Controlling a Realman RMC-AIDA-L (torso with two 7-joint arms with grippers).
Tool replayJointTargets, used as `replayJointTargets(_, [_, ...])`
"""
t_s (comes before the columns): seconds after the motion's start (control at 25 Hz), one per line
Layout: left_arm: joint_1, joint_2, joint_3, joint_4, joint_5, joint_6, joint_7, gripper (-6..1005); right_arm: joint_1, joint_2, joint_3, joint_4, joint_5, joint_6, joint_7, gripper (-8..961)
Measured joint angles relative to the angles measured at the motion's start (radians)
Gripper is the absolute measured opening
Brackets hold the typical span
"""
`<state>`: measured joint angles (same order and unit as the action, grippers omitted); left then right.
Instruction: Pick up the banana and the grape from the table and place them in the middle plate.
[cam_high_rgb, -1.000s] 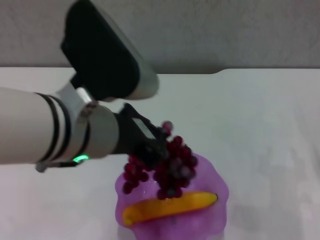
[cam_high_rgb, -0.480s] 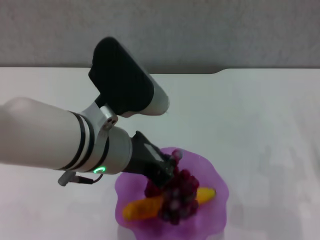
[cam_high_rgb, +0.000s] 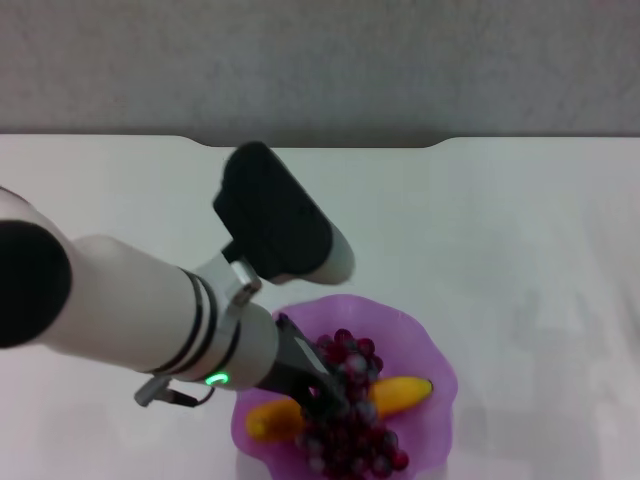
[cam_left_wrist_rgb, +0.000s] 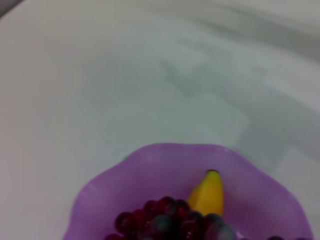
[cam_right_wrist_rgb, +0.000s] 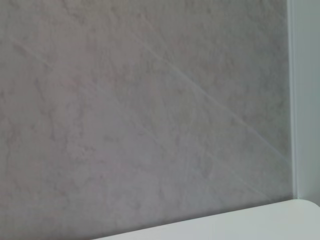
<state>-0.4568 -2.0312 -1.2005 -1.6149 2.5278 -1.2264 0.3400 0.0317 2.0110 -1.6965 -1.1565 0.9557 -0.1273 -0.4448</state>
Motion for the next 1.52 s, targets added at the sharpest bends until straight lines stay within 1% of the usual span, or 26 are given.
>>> replayJointTargets(0.08, [-0.010, 0.000, 0.032, 0.000, 0.003, 0.001, 0.000, 44, 0.000, 0.000, 0.000, 0.000, 0.000, 0.000, 0.000, 608])
replayJointTargets(0.4, [-0.015, 0.000, 0.053, -0.016, 0.006, 0.003, 0.001, 89, 0.000, 0.000, 0.000, 0.001, 0.000, 0.000, 0.000, 608])
replayJointTargets(0.6, [-0.008, 0.002, 0.045, -0.030, 0.039, 0.010, 0.004, 310, 0.000, 0.000, 0.000, 0.001, 0.000, 0.000, 0.000, 608])
replayJointTargets(0.76, [0.003, 0.001, 0.043, -0.053, 0.153, 0.024, -0.006, 447, 0.001, 0.000, 0.000, 0.002, 0.000, 0.000, 0.000, 609])
replayJointTargets(0.88, [0.019, 0.000, 0.043, -0.073, 0.279, 0.069, -0.036, 560, 0.002, -0.001, 0.000, 0.002, 0.000, 0.000, 0.000, 609])
replayJointTargets(0.92, [0.019, 0.000, 0.043, -0.073, 0.279, 0.069, -0.036, 605, 0.002, -0.001, 0.000, 0.002, 0.000, 0.000, 0.000, 609])
replayJointTargets(0.96, [0.028, 0.000, 0.042, -0.079, 0.313, 0.091, -0.042, 651, 0.002, -0.001, -0.001, 0.002, 0.000, 0.000, 0.000, 609])
replayJointTargets(1.0, [0.054, 0.004, 0.029, -0.090, 0.344, 0.154, -0.034, 696, 0.002, -0.001, -0.001, 0.002, 0.000, 0.000, 0.000, 609])
replayJointTargets(1.04, [0.062, 0.005, 0.023, -0.092, 0.344, 0.168, -0.027, 741, 0.002, -0.001, -0.002, 0.002, 0.000, 0.000, 0.000, 609])
replayJointTargets(1.28, [0.159, 0.004, -0.087, -0.111, 0.344, 0.340, 0.086, 883, 0.002, -0.002, -0.003, 0.002, 0.000, 0.000, 0.000, 608])
replayJointTargets(1.36, [0.200, 0.003, -0.127, -0.112, 0.344, 0.442, 0.121, 883, 0.003, -0.002, -0.003, 0.002, 0.000, 0.000, 0.000, 608])
replayJointTargets(1.4, [0.233, 0.002, -0.148, -0.110, 0.344, 0.530, 0.133, 882, 0.005, -0.002, -0.003, 0.001, 0.000, 0.000, 0.000, 608])
replayJointTargets(1.44, [0.233, 0.002, -0.148, -0.110, 0.344, 0.530, 0.133, 882, 0.008, -0.002, -0.003, 0.001, 0.000, 0.000, 0.000, 608])
replayJointTargets(1.48, [0.296, 0.002, -0.174, -0.093, 0.345, 0.712, 0.140, 882, 0.012, -0.002, -0.003, 0.001, 0.000, 0.000, 0.000, 608])
replayJointTargets(1.52, [0.312, 0.002, -0.178, -0.083, 0.345, 0.773, 0.140, 882, 0.015, -0.002, -0.003, 0.001, -0.001, 0.000, 0.000, 608])
